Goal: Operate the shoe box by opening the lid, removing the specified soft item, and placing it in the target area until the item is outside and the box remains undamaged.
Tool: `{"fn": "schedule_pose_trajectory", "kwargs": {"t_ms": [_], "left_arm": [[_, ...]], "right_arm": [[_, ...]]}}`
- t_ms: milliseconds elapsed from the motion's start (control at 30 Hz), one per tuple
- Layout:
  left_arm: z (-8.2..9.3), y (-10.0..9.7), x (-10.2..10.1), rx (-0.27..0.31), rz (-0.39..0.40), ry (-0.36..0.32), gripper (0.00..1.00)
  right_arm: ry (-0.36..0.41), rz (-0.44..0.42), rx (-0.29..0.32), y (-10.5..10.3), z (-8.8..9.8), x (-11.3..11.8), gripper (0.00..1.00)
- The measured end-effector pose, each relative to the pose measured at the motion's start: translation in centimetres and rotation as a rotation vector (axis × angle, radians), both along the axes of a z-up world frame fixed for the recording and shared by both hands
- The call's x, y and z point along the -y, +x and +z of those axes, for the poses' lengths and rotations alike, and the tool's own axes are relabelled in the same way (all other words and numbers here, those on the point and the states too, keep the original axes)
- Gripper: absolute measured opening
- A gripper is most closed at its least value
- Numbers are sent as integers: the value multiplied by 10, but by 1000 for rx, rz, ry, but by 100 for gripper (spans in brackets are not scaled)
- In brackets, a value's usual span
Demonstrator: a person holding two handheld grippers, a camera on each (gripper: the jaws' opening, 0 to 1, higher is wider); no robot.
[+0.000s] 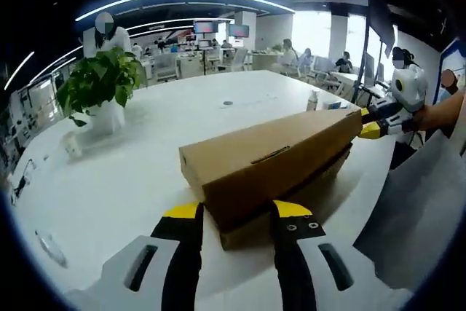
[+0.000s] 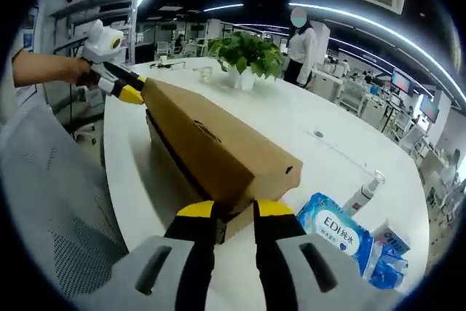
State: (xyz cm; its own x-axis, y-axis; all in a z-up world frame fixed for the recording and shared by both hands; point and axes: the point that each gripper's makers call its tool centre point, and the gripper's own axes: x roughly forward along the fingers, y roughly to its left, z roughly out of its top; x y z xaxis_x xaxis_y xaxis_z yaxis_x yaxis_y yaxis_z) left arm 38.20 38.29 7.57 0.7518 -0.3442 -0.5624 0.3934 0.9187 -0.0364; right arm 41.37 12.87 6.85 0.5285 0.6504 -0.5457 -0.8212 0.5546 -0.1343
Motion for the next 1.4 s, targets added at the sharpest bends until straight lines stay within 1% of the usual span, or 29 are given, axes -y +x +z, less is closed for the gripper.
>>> {"fn": "schedule_pose_trajectory", "kwargs": {"t_ms": [67,133,300,400,600,767,867,933,1067,1133,1200,1300,1400], "left_arm": [[-5,-1,1,-12,-7,7,38],[-10,-2,1,-28,-6,7,38],[-19,-4,2,-46,-3,5,38],[-25,-5,3,-59,-3,7,38],[-35,-6,3,-82,-2,-4,38],[-42,-6,4,-99,-6,3,37],[-42,-6,3,-105,-2,-8,37],[-43,-8,3,-121,1,-21,37],[-39,-11,1,-118,5,-19,40],[-34,-12,1,-105,3,-21,40],[-29,-11,1,-93,-1,-13,40],[-23,-8,4,-73,-23,-13,39],[-24,-5,5,-68,-36,2,39]], "right_arm": [[-10,3,2,-1,-4,0,19],[-24,10,-10,-3,-10,-1,19],[-52,18,-9,-4,-21,0,20],[-66,21,-29,-4,-29,1,20],[-82,24,-49,-4,-40,1,20],[-90,22,-65,-4,-49,2,21],[-92,23,-72,-5,-50,2,20],[-88,24,-79,-6,-49,3,19],[-75,27,-81,-9,-39,5,18],[-51,28,-69,-9,-29,3,19],[-51,24,-71,-8,-24,3,20],[-26,16,-56,-3,-17,1,21],[-22,14,-53,2,-17,-1,21]]}}
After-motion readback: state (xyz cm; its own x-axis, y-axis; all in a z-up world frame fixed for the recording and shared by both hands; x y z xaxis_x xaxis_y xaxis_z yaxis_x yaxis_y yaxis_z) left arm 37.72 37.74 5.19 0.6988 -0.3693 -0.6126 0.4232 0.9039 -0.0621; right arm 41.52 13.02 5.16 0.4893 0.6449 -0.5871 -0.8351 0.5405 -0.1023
